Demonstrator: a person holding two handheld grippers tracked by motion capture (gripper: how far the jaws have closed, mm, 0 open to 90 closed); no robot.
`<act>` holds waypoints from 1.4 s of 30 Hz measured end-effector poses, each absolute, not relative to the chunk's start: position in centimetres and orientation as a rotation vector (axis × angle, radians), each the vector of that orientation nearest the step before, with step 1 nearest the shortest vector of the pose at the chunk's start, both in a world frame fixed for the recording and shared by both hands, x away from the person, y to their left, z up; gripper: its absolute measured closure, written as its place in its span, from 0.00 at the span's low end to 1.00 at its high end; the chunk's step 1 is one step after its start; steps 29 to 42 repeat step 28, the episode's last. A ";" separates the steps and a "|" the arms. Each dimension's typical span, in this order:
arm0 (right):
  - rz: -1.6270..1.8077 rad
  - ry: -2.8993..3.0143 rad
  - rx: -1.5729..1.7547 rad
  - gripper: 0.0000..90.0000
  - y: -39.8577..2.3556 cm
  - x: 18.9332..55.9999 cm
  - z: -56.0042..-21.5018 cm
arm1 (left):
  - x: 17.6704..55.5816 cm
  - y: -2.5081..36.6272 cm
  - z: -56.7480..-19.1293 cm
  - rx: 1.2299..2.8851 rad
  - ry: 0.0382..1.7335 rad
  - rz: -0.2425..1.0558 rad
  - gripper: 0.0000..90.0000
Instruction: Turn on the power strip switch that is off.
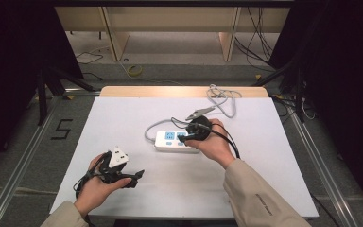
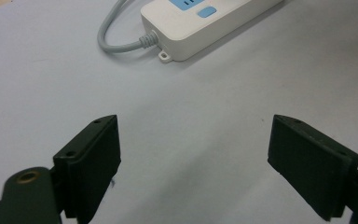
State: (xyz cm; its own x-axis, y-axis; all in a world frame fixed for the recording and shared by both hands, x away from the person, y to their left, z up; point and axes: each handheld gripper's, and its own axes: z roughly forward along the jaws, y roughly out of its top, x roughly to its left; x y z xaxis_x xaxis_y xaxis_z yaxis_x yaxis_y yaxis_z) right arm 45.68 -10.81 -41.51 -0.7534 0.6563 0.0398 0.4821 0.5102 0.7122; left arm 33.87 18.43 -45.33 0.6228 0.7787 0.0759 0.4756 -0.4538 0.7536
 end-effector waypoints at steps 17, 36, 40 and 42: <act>1.282 2.328 1.059 0.44 -22.5 39.3 -41.8 | 33.9 18.5 -45.4 2.130 0.993 0.549 0.18; 1.354 2.178 1.127 0.39 -26.6 36.1 -42.7 | 33.9 18.5 -45.3 2.124 0.993 0.548 0.18; 1.354 2.178 1.127 0.39 -26.6 36.1 -42.7 | 33.9 18.5 -45.3 2.124 0.993 0.548 0.18; 1.354 2.178 1.127 0.39 -26.6 36.1 -42.7 | 33.9 18.5 -45.3 2.124 0.993 0.548 0.18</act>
